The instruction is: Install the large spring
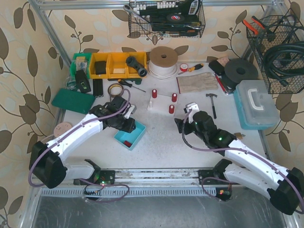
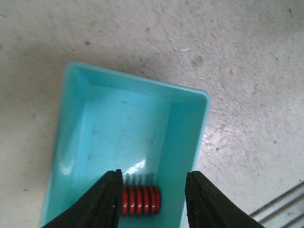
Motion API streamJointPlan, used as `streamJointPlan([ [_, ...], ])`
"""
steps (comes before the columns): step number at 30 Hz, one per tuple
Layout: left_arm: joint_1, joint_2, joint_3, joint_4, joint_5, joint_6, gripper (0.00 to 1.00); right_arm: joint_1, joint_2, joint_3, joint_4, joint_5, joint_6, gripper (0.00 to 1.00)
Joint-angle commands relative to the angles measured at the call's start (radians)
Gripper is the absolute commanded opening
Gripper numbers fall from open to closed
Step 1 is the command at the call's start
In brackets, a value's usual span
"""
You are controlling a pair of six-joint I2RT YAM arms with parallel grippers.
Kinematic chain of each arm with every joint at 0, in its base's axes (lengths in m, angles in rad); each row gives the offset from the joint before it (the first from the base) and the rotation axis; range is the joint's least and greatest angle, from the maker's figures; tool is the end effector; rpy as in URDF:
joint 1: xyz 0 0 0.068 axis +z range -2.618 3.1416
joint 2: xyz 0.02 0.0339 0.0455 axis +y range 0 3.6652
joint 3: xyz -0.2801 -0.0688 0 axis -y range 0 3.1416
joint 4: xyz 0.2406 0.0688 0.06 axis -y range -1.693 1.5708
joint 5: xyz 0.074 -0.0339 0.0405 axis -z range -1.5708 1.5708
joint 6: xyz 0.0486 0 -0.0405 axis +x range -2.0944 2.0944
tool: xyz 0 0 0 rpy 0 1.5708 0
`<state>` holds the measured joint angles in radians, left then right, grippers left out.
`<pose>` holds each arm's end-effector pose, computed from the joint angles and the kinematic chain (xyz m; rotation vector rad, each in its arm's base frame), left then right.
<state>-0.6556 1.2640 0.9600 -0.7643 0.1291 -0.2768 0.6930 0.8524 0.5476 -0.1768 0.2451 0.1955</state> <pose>0.1878 -0.1524 0.2587 0.5547 2.6544 -0.4694 0.1541 0.1126 0.2533 -0.3556 2.0194 0.3049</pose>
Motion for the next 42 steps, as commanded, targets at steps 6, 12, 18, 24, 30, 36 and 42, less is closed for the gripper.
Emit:
streamJointPlan([
  [6, 0.000, -0.074, 0.093, -0.181, -0.169, -0.060, 0.40, 0.003, -0.131, 0.055, -0.245, 0.121, 0.223, 0.86],
  [12, -0.008, -0.020, 0.181, -0.259, -0.113, -0.017, 0.38, 0.003, -0.003, 0.304, -0.537, 0.192, 0.197, 0.88],
  [18, -0.007, 0.033, 0.155, -0.256, -0.099, 0.061, 0.37, 0.003, -0.018, 0.300, -0.579, 0.114, 0.211, 0.89],
  [24, -0.007, 0.063, 0.145, -0.267, -0.020, 0.134, 0.30, 0.003, -0.062, 0.249, -0.601, 0.082, 0.239, 0.88],
  [30, -0.025, 0.159, 0.223, -0.329, -0.022, 0.323, 0.34, 0.002, -0.023, 0.278, -0.611, 0.108, 0.196, 0.88],
  [36, -0.024, 0.352, 0.457, -0.492, -0.179, -0.080, 0.39, 0.000, -0.025, 0.284, -0.593, 0.117, 0.146, 0.88],
  [42, -0.025, 0.432, 0.596, -0.566, -0.074, -0.485, 0.42, 0.000, -0.081, 0.260, -0.588, 0.098, 0.105, 0.88],
])
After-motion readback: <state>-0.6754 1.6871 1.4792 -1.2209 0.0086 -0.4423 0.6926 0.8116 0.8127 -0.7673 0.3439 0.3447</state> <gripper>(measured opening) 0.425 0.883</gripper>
